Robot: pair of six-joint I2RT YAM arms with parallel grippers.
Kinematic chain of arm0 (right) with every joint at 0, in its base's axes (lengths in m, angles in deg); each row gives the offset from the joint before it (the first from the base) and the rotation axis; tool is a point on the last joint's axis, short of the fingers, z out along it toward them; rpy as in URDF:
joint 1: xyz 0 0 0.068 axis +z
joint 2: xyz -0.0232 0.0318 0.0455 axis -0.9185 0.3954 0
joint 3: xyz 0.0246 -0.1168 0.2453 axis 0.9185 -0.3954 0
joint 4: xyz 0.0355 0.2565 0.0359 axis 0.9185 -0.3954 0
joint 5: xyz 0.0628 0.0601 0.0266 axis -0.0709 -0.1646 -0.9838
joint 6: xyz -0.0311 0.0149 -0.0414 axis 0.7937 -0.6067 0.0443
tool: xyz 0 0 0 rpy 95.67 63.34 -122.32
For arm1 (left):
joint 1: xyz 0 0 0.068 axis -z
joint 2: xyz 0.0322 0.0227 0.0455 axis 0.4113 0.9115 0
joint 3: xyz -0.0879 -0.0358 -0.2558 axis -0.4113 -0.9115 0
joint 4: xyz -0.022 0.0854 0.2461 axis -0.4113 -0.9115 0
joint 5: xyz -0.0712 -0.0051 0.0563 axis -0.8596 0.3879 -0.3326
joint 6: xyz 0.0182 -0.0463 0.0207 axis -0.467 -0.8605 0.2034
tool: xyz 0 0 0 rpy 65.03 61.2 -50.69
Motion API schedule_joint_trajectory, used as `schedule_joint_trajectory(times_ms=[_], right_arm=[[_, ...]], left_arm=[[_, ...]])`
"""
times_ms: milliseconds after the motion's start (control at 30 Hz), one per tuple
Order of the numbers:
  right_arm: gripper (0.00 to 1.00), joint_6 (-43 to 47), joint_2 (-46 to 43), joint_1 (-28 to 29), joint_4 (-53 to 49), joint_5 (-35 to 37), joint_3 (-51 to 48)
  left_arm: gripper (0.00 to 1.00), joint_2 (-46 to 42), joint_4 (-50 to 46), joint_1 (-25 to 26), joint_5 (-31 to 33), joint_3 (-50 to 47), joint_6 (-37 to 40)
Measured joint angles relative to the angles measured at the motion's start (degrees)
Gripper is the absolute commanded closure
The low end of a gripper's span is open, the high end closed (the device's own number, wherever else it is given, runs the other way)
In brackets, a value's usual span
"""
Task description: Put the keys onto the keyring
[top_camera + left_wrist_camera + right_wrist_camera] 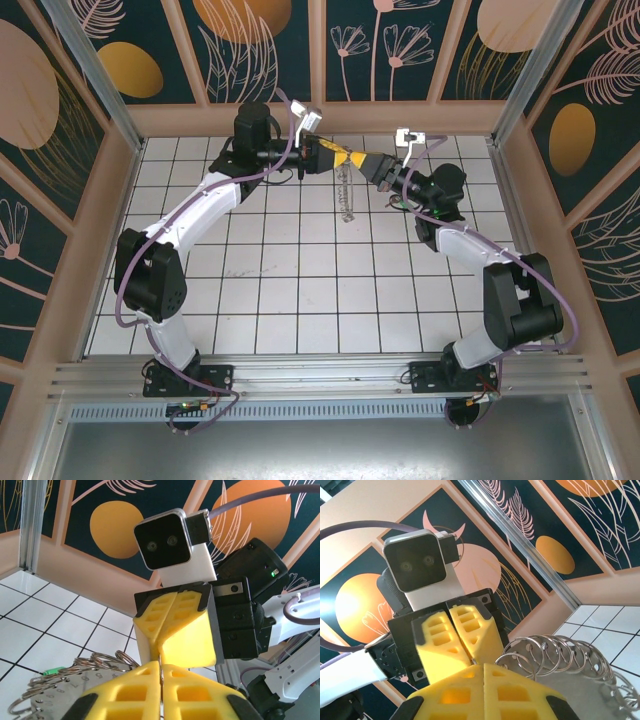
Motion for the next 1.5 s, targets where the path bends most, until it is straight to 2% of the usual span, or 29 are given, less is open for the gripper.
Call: schedule_joint_trajectory(times_ms=[167,200,267,300,367,633,1000,1133,1367,1500], right_arm=[[1.0,-0.09,-0.11,-0.09,0.04,0.0,-0.07],[0.97,-0.24,-0.11,-0.09,0.04,-0.02,-0.07],[0.69,-0.87,-0.11,-0.11,0.13,-0.02,-0.07],[0.64,-1.09,-0.11,-0.13,0.17,0.2,-0.07],[0.61,-1.16,-0.2,-0.55,0.31,0.42,-0.07],[0.6,-1.49,-2.95,-3.72,0.22,0.2,-1.03],[0.62,-1.46,-2.82,-1.68,0.22,-1.53,-0.96],[0.64,-1.44,-1.88,-0.55,0.17,-1.81,-0.66],[0.74,-1.25,-1.62,0.04,0.13,-2.32,-0.66],[0.75,-0.83,-1.62,0.31,0.11,-2.58,-0.66]], left_arm=[[1.0,0.0,0.02,0.0,0.02,-0.04,0.17],[1.0,0.0,0.02,0.0,0.04,-0.07,0.17],[1.0,0.0,0.46,0.0,0.07,-0.31,0.17],[1.0,0.0,0.59,0.02,-0.13,-0.52,0.17],[1.0,0.0,0.68,0.07,-0.39,-0.83,0.2],[1.0,0.0,0.68,0.07,-1.64,-1.01,0.2],[1.0,0.0,0.9,0.07,-3.08,-0.79,0.15],[1.0,-0.02,1.25,0.07,-3.13,-0.68,0.15],[1.0,0.0,1.29,0.07,-3.13,-0.68,0.15],[1.0,0.0,1.29,0.07,-3.13,-0.66,0.15]])
